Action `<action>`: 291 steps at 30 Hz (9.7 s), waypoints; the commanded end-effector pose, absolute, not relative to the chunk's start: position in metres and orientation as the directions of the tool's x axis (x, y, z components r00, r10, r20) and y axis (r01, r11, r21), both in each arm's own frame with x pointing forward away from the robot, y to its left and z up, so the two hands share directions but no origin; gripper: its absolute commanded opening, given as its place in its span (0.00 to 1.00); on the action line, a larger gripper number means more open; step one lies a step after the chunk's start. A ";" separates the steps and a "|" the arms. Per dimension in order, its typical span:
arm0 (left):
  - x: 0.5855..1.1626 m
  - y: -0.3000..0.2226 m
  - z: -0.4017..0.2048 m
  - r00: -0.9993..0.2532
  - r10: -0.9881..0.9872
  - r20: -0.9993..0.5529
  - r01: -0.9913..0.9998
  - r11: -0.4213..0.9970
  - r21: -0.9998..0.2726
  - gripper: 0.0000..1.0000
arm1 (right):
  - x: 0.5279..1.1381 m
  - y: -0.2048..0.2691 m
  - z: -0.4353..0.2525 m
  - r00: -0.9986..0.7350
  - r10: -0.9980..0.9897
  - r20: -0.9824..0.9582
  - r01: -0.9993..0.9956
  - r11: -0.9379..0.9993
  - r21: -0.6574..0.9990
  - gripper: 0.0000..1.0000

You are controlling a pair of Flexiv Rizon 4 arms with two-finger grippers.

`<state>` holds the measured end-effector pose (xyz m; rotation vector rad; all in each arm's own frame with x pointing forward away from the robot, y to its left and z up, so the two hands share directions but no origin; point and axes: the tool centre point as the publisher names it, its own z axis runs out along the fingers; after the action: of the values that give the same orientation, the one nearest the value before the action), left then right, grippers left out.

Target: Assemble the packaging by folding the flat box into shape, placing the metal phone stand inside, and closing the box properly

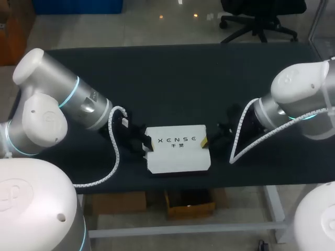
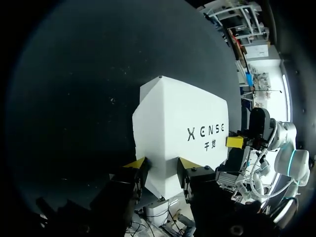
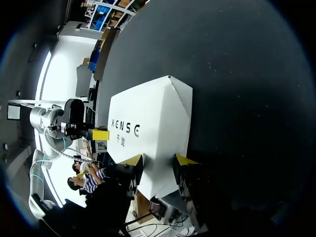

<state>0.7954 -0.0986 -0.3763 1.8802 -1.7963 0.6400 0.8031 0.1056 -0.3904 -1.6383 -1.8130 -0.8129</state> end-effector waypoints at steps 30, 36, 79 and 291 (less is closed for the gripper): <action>0.810 -0.104 -0.364 0.112 -0.779 0.617 -0.992 -0.053 0.114 0.38 | 0.809 0.107 -0.384 -0.054 0.679 0.732 0.997 0.081 -0.002 0.36; 0.811 -0.104 -0.362 0.122 -0.776 0.619 -0.990 -0.052 0.130 0.38 | 0.809 0.107 -0.382 -0.049 0.681 0.730 0.997 0.081 -0.009 0.36; 0.826 -0.102 -0.346 0.205 -0.746 0.633 -0.960 -0.028 0.279 0.38 | 0.814 0.110 -0.365 0.008 0.719 0.695 0.993 0.079 -0.093 0.36; 0.834 -0.101 -0.357 0.151 -0.626 0.765 -0.986 -0.036 0.166 0.40 | 0.832 0.123 -0.365 0.080 0.729 0.680 0.973 0.090 -0.211 0.37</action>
<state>0.8303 -0.0946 -0.3577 1.7424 -1.5492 0.6760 0.8285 0.1163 -0.3670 -1.6938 -1.7006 -0.4842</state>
